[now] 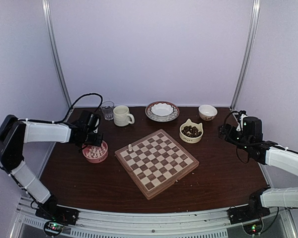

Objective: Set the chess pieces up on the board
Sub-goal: Pick up the chess pile from the storage box.

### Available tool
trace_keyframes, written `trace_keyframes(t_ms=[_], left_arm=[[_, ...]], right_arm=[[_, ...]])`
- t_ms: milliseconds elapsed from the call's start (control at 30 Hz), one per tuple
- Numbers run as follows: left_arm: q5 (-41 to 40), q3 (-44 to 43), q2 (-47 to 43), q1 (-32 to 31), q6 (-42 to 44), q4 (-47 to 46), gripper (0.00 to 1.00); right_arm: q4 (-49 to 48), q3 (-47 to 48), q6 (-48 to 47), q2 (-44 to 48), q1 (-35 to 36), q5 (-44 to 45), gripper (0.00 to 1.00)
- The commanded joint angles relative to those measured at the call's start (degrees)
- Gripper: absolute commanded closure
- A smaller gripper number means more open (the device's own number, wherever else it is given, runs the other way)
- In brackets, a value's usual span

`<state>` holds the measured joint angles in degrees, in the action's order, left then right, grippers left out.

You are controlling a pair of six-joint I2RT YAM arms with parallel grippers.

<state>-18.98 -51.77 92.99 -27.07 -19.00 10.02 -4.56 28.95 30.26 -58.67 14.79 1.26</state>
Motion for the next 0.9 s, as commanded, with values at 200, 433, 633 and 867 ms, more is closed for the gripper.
trace_keyframes(t_ms=[200, 433, 633, 867], left_arm=[[4.69, 6.11, -9.93, -1.23, -1.11, -9.05, 0.83], [7.12, 8.96, -14.24, -1.55, -1.95, -12.29, 0.83], [7.22, 9.75, -17.14, -1.58, -3.15, -10.43, 0.83], [19.58, 10.58, -21.1, -1.58, -2.03, -8.57, 0.82]], right_arm=[[-1.01, 1.61, -0.38, 0.14, 0.34, -0.46, 0.01], [-1.69, 1.63, -0.68, -0.08, 0.42, -1.08, 0.01], [-4.91, 1.48, -1.91, -0.69, 1.32, -7.12, 0.03], [-11.59, 1.97, -8.13, -2.24, 8.44, -14.16, 0.05]])
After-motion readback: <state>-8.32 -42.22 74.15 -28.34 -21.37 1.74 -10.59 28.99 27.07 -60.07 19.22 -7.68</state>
